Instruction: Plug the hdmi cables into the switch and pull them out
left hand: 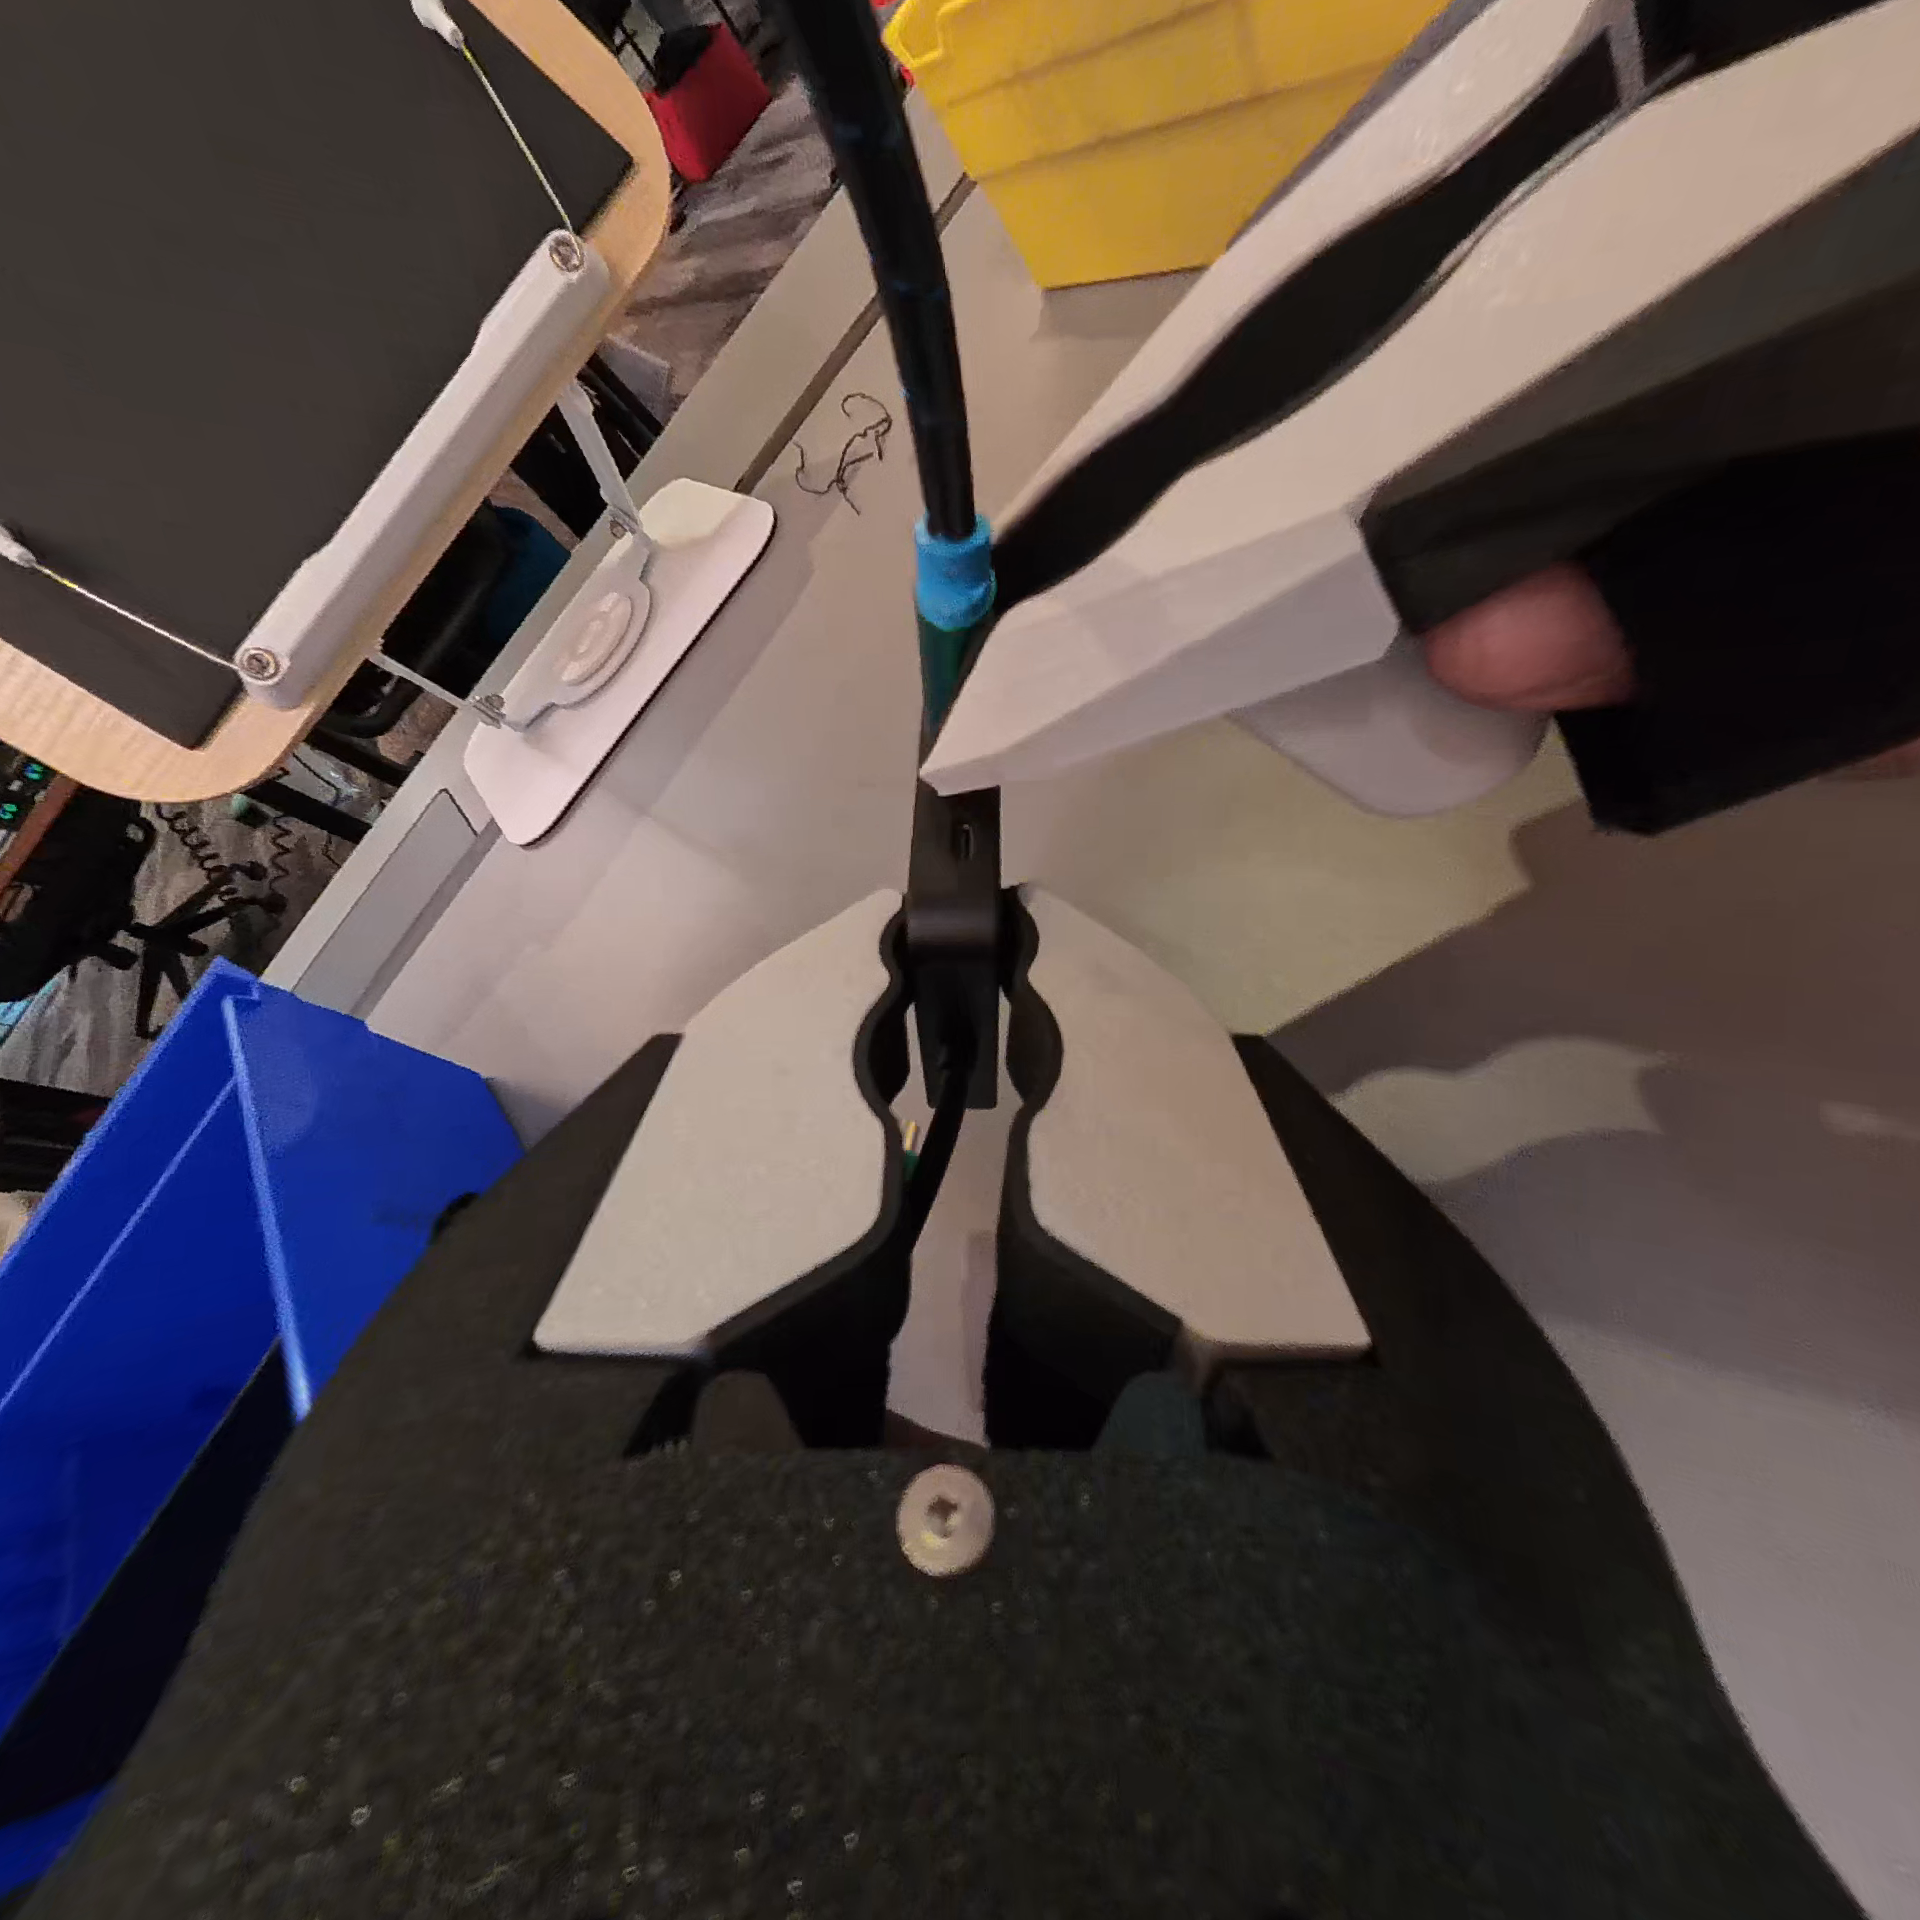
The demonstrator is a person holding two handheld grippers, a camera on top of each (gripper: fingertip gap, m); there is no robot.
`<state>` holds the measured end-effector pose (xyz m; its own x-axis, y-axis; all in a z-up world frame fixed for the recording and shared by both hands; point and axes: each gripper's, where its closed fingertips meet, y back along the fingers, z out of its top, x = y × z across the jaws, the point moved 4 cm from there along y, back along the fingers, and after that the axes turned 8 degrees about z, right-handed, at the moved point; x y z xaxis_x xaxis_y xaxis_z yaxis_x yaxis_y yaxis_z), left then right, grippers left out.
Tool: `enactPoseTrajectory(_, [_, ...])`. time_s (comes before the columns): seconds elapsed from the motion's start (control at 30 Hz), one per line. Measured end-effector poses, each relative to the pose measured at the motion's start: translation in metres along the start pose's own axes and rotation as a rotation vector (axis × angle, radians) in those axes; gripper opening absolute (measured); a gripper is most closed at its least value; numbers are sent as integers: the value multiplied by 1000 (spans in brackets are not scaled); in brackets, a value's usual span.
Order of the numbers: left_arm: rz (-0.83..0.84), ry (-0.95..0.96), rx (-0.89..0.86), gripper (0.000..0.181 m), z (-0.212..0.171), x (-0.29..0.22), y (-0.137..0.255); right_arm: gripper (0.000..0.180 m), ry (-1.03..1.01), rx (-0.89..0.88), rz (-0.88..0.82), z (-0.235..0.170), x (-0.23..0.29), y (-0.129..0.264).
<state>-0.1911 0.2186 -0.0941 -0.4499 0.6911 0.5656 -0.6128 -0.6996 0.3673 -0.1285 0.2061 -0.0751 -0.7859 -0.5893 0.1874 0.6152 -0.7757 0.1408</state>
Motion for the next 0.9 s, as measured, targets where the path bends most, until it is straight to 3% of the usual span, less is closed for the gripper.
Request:
enactPoseTrajectory(0.23, [0,35,52,14,-4,-6,-9,19,-113,-71,-39,-5,-3,2])
enactPoseTrajectory(0.43, [4,77,36,14,2,2,-6,19,-53,-137,-60,6,3,2])
enactPoseTrajectory(0.6, [54,38,-53,15,-4,1,-3,19,-189,-123,39,-3,-7,-8])
enactPoseTrajectory(0.73, [187,37,-200,19,9,0,6,19,-295,-115,105,-2,-4,-10])
enactPoseTrajectory(0.9, [193,61,-175,22,4,-3,0,20,-359,-115,151,-5,4,-8])
